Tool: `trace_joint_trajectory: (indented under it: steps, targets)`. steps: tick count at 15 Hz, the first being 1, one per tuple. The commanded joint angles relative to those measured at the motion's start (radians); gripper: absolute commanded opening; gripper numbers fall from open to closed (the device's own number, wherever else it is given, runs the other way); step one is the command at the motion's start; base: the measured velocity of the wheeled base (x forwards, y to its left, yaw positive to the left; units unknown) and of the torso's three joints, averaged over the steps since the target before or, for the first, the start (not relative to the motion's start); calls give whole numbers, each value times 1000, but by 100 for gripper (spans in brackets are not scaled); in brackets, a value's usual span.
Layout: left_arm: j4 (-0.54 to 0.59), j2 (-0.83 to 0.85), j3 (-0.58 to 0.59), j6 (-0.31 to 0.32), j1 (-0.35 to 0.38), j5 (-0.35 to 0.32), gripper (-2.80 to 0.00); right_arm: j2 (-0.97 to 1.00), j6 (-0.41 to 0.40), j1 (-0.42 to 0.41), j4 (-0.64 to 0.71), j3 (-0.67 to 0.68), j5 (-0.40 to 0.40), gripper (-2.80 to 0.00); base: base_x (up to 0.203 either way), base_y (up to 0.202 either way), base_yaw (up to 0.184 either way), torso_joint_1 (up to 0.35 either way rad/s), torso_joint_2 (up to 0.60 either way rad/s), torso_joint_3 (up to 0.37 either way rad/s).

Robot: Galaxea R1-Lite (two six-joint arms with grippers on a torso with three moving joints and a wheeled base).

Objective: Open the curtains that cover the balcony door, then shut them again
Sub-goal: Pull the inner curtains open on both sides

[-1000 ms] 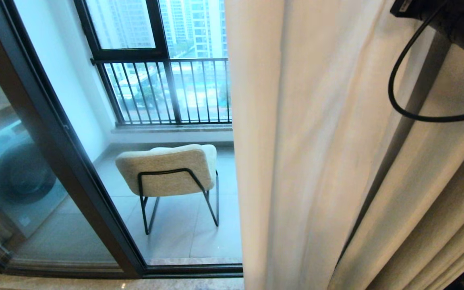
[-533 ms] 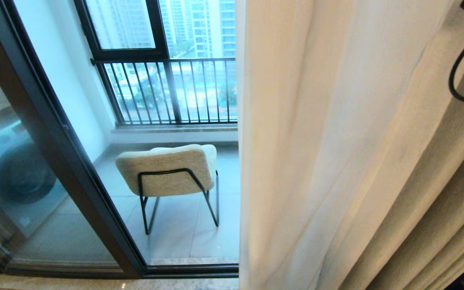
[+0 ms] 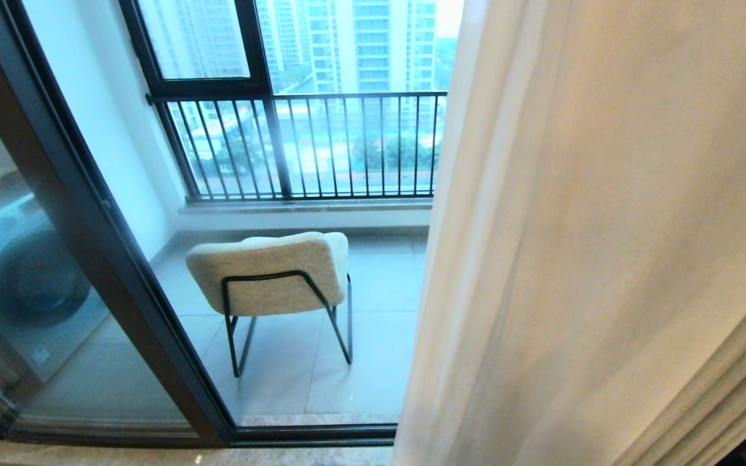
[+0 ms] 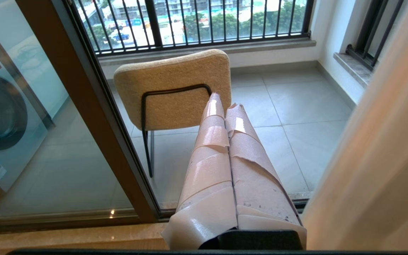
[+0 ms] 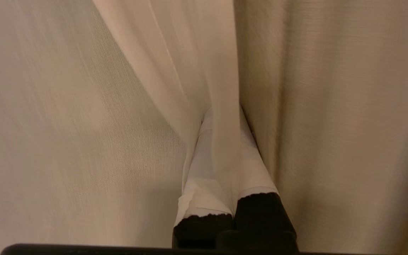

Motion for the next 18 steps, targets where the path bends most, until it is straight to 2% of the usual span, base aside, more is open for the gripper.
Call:
trace_joint_trajectory:
  steps: [1, 3, 8, 11, 12, 16, 18]
  targets:
    - [0, 0, 0, 1, 0, 0, -280, 24, 2, -161, -5, 0, 28, -280, 0, 0, 0, 0, 0, 0]
    - [0, 0, 0, 1, 0, 0, -280, 37, 3, -226, -14, 0, 57, -280, 0, 0, 0, 0, 0, 0]
    - [0, 0, 0, 1, 0, 0, -280, 19, 0, -219, -16, 10, 72, -280, 0, 0, 0, 0, 0, 0]
    - [0, 0, 0, 1, 0, 0, -280, -20, -1, -168, -10, 18, 151, -280, 0, 0, 0, 0, 0, 0]
    - [0, 0, 0, 1, 0, 0, -280, -34, 0, -144, -5, 21, 185, -280, 0, 0, 0, 0, 0, 0]
    - [0, 0, 0, 1, 0, 0, -280, -142, 0, -92, 22, 92, 466, -280, 0, 0, 0, 0, 0, 0]
    - [0, 0, 0, 1, 0, 0, -280, -206, 9, -12, 49, 145, 571, -280, 0, 0, 0, 0, 0, 0]
